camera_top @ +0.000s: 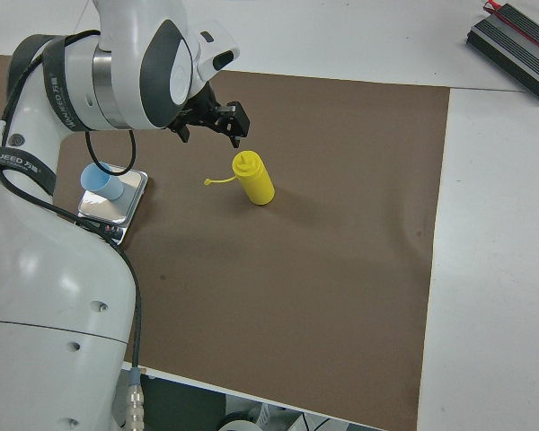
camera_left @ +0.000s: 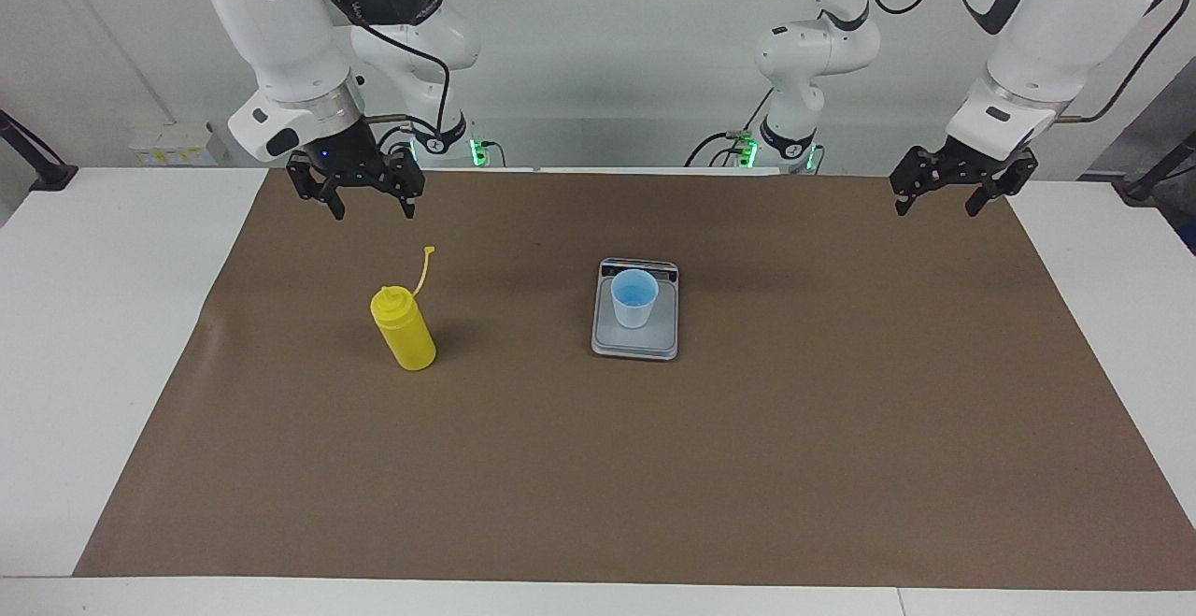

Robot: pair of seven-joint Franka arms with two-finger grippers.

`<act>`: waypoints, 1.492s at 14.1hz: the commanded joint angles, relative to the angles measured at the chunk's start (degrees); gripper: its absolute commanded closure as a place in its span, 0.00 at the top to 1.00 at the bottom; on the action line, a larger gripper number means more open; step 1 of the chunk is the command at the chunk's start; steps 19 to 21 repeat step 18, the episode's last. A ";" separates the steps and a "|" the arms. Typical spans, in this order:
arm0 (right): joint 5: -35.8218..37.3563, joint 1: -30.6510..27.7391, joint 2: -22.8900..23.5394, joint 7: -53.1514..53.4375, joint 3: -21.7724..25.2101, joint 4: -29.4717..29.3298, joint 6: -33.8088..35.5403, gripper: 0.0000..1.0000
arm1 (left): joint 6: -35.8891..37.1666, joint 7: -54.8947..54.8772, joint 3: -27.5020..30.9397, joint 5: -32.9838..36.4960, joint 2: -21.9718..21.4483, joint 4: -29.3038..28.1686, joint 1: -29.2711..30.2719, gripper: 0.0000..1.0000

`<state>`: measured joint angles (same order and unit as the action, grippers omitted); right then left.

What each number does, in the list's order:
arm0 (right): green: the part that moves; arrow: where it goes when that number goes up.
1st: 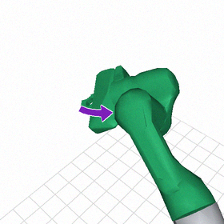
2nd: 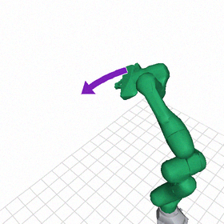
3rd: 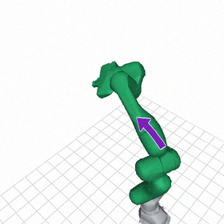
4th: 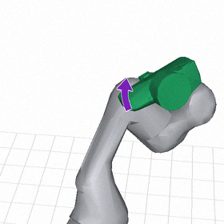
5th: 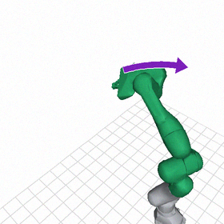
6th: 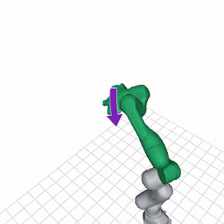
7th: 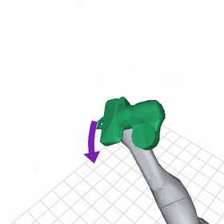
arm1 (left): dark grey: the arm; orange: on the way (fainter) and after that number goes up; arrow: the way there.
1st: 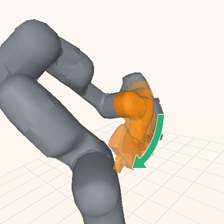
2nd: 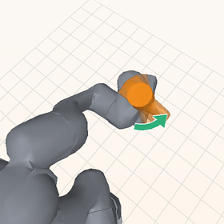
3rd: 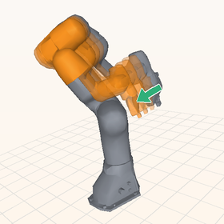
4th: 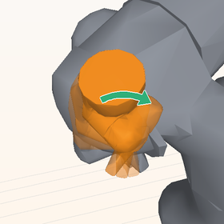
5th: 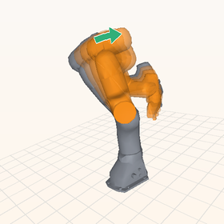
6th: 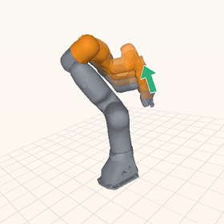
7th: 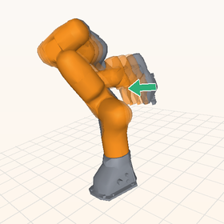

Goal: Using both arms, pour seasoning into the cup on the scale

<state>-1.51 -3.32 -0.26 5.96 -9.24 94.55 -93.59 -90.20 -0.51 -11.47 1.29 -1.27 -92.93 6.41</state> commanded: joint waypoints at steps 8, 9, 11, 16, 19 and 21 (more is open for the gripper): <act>2.91 0.15 -1.41 2.65 -0.17 1.96 -1.07 1.00 | 0.29 -0.46 0.13 -0.67 -1.36 -1.38 0.27 1.00; 2.92 0.15 -1.50 2.65 -0.17 2.22 -1.16 1.00 | 0.29 -0.46 0.13 -0.67 -1.36 -1.38 0.27 1.00; 2.83 0.06 -1.41 2.65 -0.17 2.22 -1.25 1.00 | 0.29 -0.46 0.13 -0.67 -1.36 -1.38 0.27 1.00; 2.57 -0.02 -1.41 2.30 -0.17 2.13 -1.16 1.00 | 0.29 -0.46 0.22 -0.67 -1.36 -1.38 0.27 1.00; 2.48 -0.02 -1.41 2.21 -0.25 2.13 -1.16 1.00 | 0.29 -0.46 0.22 -0.67 -1.36 -1.38 0.27 1.00; 2.48 -0.02 -1.41 2.21 -0.25 2.13 -1.16 1.00 | 0.29 -0.46 0.22 -0.67 -1.36 -1.38 0.27 1.00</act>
